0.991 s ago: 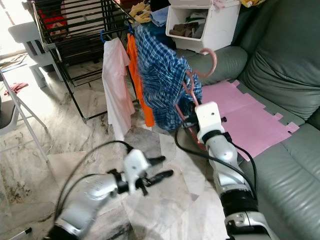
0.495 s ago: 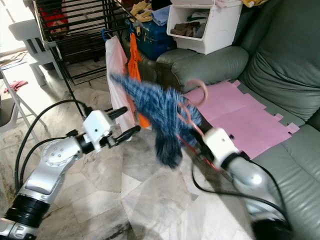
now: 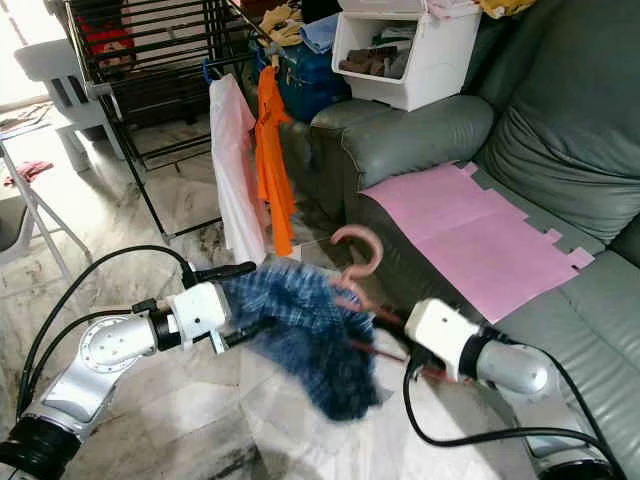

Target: Hang hanger

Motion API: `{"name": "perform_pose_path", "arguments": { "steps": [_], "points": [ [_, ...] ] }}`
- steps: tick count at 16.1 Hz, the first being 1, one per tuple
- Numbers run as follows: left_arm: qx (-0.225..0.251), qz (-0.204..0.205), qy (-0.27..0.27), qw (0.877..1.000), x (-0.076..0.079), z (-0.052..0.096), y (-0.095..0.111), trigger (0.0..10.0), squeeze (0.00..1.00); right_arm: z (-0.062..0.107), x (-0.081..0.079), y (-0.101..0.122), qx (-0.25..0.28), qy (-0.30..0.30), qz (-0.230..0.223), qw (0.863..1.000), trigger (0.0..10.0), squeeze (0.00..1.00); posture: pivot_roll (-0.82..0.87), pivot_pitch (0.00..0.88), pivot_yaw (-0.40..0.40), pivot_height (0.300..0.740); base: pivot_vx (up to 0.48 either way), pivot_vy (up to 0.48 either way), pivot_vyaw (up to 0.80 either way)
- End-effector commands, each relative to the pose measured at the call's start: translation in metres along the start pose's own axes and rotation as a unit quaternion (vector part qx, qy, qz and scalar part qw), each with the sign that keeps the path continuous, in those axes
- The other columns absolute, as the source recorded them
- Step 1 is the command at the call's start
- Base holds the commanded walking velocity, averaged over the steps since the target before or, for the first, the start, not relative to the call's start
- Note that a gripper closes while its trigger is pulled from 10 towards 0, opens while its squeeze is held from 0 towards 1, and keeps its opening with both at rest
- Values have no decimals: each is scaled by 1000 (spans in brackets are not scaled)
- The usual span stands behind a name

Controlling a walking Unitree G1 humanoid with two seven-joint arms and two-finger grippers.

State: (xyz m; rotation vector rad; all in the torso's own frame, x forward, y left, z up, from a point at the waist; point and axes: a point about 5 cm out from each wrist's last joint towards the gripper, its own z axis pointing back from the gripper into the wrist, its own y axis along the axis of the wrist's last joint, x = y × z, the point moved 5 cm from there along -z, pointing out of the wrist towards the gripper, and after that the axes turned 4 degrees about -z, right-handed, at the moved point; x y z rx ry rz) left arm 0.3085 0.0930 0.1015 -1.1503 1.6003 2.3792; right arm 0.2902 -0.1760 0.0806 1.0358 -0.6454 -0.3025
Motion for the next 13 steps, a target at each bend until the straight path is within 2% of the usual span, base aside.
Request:
{"name": "perform_pose_path", "arguments": {
  "steps": [1,5,6,7,8,9,13],
  "points": [
    [-2,-10,-1,1000,-3,0,0,10000,1000,-1,-1,11,15,15,25,999,10000,0,-140,0,30,740,0,0,0],
    [-12,-8,-48,999,10,-5,-5,10000,1000,-7,-8,13,15,33,53,998,10000,0,-142,0,36,740,0,0,0],
    [-19,-12,-106,994,25,-7,-10,10000,0,-8,-10,13,16,37,58,998,10000,0,-142,0,38,740,0,0,0],
    [-20,-11,-118,993,28,-7,-10,10000,0,-8,-11,13,16,36,61,997,10000,0,-142,0,38,740,0,0,0],
    [-25,-9,-134,991,28,-8,-13,1529,0,-8,-12,11,12,39,76,996,10000,0,-147,0,42,740,0,0,0],
    [-24,-4,-137,990,24,-9,-13,0,0,-8,-11,11,12,36,81,996,10000,0,-148,0,44,740,0,0,0],
    [-56,-17,-151,987,8,-6,-25,0,0,-6,-11,8,6,34,105,994,10000,0,-152,0,48,740,0,0,0]
  ]
}}
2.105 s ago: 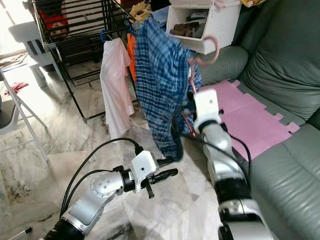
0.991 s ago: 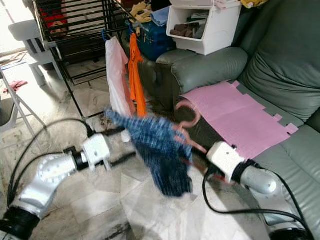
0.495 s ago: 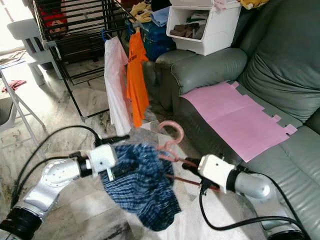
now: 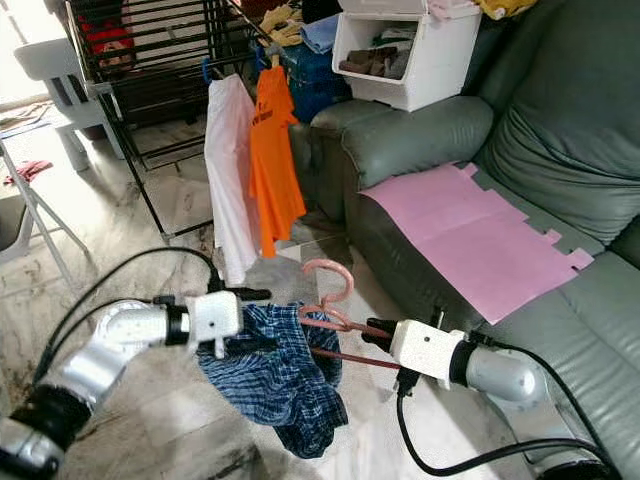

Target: Hang hanger

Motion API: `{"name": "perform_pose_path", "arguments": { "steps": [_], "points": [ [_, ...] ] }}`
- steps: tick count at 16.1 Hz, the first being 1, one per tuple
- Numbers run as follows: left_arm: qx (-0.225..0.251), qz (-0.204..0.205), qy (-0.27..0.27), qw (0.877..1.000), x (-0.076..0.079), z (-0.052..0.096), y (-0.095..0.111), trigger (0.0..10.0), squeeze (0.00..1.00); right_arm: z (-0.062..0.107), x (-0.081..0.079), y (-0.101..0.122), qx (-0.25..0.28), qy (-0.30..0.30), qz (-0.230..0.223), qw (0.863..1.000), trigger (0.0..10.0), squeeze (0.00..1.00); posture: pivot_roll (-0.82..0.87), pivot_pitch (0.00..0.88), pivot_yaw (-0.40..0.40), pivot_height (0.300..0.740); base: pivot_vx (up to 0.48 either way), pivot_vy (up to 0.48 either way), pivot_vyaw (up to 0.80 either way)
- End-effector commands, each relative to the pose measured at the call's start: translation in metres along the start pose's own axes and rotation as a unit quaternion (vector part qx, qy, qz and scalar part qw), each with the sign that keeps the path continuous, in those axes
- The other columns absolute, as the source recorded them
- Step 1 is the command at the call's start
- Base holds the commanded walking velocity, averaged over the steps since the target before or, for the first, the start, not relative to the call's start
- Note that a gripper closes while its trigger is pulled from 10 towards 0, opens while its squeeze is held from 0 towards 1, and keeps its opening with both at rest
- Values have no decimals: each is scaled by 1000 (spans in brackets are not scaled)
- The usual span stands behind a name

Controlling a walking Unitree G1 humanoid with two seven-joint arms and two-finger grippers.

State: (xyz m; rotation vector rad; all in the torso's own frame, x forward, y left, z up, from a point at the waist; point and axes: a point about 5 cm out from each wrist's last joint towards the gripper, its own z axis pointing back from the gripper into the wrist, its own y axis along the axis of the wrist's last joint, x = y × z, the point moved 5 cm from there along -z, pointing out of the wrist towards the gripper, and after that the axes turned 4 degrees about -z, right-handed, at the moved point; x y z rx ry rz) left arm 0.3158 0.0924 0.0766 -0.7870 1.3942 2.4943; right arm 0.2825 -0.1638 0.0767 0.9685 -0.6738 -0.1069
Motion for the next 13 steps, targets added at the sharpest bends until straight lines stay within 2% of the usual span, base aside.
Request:
{"name": "perform_pose_path", "arguments": {
  "steps": [1,2,4,5,8,13],
  "points": [
    [-12,-9,-9,1000,-2,4,-4,0,0,-1,3,4,8,0,13,1000,10000,0,-152,0,48,740,0,0,0],
    [-19,-12,-7,1000,-8,6,-6,667,0,-1,3,3,7,-1,17,1000,10000,0,-155,0,48,740,0,0,0],
    [-29,-10,-6,1000,-14,9,-10,0,0,-1,3,4,8,-3,23,1000,10000,0,-155,0,48,740,0,0,0],
    [-46,-11,-14,999,-15,12,-18,0,0,-1,3,5,11,-5,28,1000,10000,0,-155,0,49,740,0,0,0],
    [-70,0,-31,997,-11,17,-29,0,0,-1,2,5,12,-4,30,999,10000,0,-160,0,51,740,0,0,0],
    [-69,7,-43,997,-8,13,-31,0,0,-2,-1,4,9,8,42,999,10000,0,-162,0,47,740,0,0,0]
  ]
}}
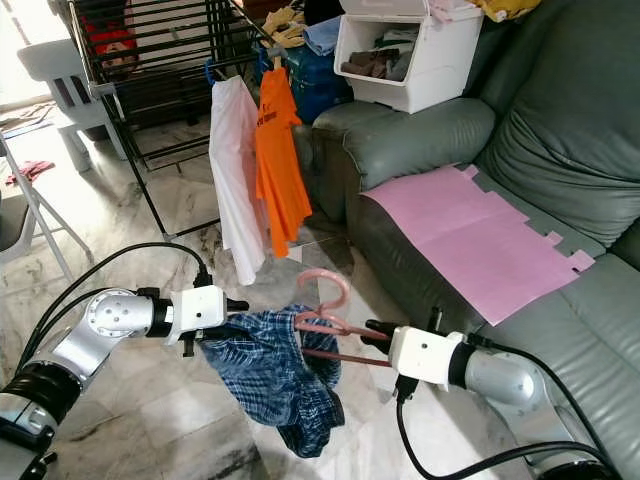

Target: Hang hanger

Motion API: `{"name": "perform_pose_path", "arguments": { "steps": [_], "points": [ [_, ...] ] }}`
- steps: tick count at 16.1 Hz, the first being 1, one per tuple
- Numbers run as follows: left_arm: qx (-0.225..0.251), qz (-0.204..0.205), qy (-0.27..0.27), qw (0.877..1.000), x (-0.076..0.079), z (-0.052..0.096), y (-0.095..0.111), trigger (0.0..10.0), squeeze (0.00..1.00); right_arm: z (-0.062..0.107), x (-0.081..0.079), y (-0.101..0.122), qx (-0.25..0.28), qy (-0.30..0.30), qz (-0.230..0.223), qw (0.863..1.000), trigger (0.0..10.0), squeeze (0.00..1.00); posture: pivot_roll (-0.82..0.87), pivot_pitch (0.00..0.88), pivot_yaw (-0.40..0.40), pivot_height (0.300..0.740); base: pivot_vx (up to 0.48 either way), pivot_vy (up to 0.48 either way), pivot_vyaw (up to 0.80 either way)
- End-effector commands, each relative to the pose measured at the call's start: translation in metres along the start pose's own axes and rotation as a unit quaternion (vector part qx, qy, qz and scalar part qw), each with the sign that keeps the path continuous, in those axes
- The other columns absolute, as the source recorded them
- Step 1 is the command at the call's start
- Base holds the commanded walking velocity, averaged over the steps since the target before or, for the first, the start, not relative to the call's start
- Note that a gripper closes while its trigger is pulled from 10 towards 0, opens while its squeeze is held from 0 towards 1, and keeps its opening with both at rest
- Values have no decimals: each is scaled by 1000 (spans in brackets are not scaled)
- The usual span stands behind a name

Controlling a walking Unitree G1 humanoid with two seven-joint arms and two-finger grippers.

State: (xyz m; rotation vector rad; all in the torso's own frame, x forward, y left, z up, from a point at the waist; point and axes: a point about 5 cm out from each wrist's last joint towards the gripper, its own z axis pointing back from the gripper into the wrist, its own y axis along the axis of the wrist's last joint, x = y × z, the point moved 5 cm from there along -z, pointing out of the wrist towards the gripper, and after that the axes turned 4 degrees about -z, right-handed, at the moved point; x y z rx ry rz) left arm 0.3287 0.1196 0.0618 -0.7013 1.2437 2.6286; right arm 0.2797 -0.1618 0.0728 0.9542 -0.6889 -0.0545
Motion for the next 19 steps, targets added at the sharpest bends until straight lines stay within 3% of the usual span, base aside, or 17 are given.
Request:
{"name": "perform_pose_path", "arguments": {
  "steps": [1,12,13,14,18,19],
  "points": [
    [-2,-10,-7,1000,-3,0,1,0,0,-1,4,5,7,3,17,1000,10000,0,-162,0,47,740,0,0,0],
    [11,13,-34,999,5,-4,4,0,0,-7,5,5,10,0,39,999,10000,0,-162,0,44,740,0,0,0],
    [12,17,-35,999,6,-4,3,0,0,-7,6,5,9,-1,35,999,10000,945,-163,0,43,740,0,0,0],
    [12,19,-35,999,6,-5,3,0,0,-6,7,5,10,-2,31,999,10000,1000,-163,0,43,740,0,0,0],
    [12,41,-14,999,4,0,-3,0,0,2,15,-1,-18,17,54,998,10000,1000,-164,0,42,740,0,0,0],
    [-1,63,2,998,6,6,-14,0,0,16,40,-17,-75,-11,88,993,10000,1000,-160,0,40,740,0,0,0]
  ]
}}
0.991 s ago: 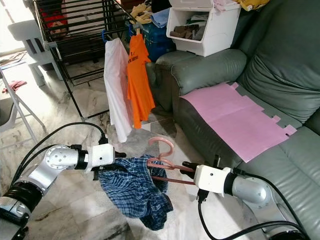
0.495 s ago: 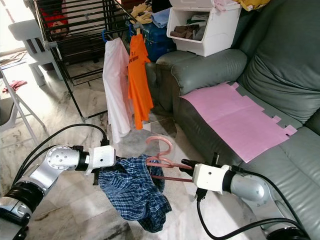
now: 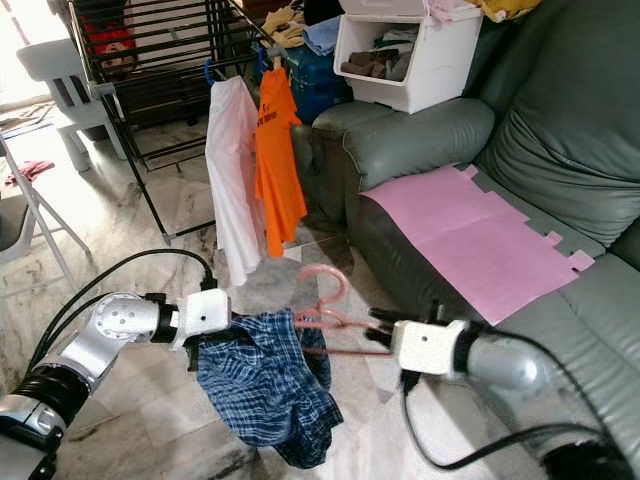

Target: Hang hanger

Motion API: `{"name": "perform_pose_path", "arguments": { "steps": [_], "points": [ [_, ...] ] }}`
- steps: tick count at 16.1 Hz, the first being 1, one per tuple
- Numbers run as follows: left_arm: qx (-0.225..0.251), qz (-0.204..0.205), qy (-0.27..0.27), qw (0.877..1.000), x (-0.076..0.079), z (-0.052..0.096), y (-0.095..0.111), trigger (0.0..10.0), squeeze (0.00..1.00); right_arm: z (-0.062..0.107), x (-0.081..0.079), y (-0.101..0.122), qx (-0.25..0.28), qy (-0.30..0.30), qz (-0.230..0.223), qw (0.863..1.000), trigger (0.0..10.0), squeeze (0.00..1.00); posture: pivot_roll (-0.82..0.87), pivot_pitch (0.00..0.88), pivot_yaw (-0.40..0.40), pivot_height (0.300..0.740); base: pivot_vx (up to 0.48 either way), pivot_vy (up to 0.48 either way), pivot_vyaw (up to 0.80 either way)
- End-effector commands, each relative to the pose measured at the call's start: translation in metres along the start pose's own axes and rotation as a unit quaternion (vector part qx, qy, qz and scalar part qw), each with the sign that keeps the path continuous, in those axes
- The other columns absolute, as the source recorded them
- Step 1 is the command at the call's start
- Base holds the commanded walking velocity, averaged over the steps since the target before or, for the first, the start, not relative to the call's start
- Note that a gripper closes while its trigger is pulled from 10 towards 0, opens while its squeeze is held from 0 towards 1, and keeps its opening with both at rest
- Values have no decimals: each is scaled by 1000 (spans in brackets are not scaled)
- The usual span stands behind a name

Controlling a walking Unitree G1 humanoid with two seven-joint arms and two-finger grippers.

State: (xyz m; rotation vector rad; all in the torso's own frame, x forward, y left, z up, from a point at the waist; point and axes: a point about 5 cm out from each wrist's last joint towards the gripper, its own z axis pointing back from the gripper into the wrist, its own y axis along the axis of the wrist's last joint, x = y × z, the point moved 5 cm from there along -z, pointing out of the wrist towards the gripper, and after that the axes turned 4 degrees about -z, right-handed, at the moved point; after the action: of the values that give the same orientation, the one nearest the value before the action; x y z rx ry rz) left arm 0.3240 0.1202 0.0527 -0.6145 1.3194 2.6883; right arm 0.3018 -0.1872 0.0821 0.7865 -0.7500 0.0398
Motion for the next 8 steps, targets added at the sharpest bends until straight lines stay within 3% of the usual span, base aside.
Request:
{"name": "perform_pose_path", "arguments": {
  "steps": [1,3,5,6,8],
  "points": [
    [-17,30,28,999,-3,12,-15,0,0,13,23,-17,-52,-38,27,998,10000,1000,-160,0,42,740,0,0,0],
    [-30,61,54,996,-2,17,-27,0,0,28,56,-35,-103,-125,22,987,10000,1000,-161,0,42,740,0,0,0],
    [-33,91,82,992,-1,22,-36,0,0,43,85,-38,-120,-205,30,971,10000,1000,-161,0,43,740,0,0,0],
    [-30,102,94,990,-2,23,-38,0,0,45,95,-34,-113,-234,27,965,10000,1000,-161,0,43,740,0,0,0],
    [-6,176,169,970,-17,28,-42,0,0,38,111,-14,-50,-299,-5,953,10000,1000,-152,0,42,740,0,0,0]
  ]
}}
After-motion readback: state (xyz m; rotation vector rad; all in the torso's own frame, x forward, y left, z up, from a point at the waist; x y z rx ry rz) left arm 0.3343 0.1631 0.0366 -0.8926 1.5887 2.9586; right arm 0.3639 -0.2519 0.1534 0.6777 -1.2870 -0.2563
